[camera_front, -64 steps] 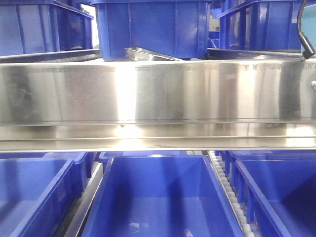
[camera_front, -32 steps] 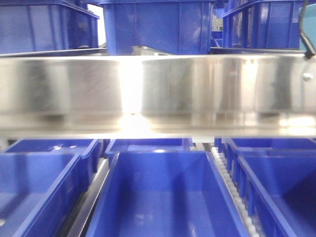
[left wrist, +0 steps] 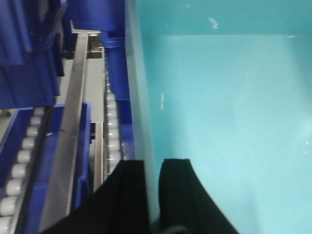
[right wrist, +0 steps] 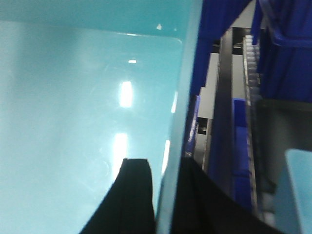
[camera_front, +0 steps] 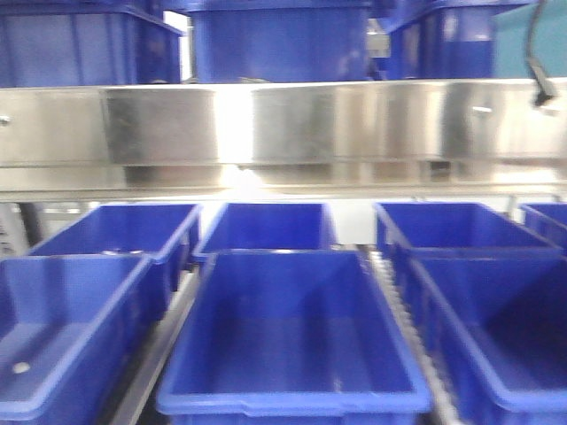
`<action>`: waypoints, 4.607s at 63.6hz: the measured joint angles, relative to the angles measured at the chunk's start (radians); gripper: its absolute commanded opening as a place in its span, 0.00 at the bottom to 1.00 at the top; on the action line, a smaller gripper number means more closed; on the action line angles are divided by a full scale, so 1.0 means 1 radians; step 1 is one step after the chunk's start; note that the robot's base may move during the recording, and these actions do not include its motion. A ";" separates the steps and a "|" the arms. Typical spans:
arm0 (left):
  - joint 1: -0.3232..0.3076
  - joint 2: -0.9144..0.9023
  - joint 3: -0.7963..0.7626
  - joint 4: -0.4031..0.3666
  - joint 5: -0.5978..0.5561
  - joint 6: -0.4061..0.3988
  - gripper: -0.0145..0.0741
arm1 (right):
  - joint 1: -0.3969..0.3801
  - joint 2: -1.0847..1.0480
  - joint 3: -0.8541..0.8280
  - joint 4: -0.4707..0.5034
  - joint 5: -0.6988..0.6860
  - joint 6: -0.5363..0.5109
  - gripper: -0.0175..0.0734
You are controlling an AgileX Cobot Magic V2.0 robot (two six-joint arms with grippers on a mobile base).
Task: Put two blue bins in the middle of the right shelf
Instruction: 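Drive away from the shelf holding the turquoise bin in both grippers, then drive to another blue-bin shelf carrying the turquoise bin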
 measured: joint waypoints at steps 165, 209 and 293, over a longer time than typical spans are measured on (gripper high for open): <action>0.000 0.000 0.000 -0.002 -0.002 -0.002 0.04 | -0.002 0.000 0.000 0.000 -0.011 0.000 0.02; 0.000 0.000 0.000 -0.004 -0.002 -0.002 0.04 | -0.002 0.000 0.000 0.000 -0.011 0.000 0.02; 0.000 0.000 0.000 -0.004 -0.002 -0.002 0.04 | -0.002 0.000 0.000 0.000 -0.011 0.000 0.02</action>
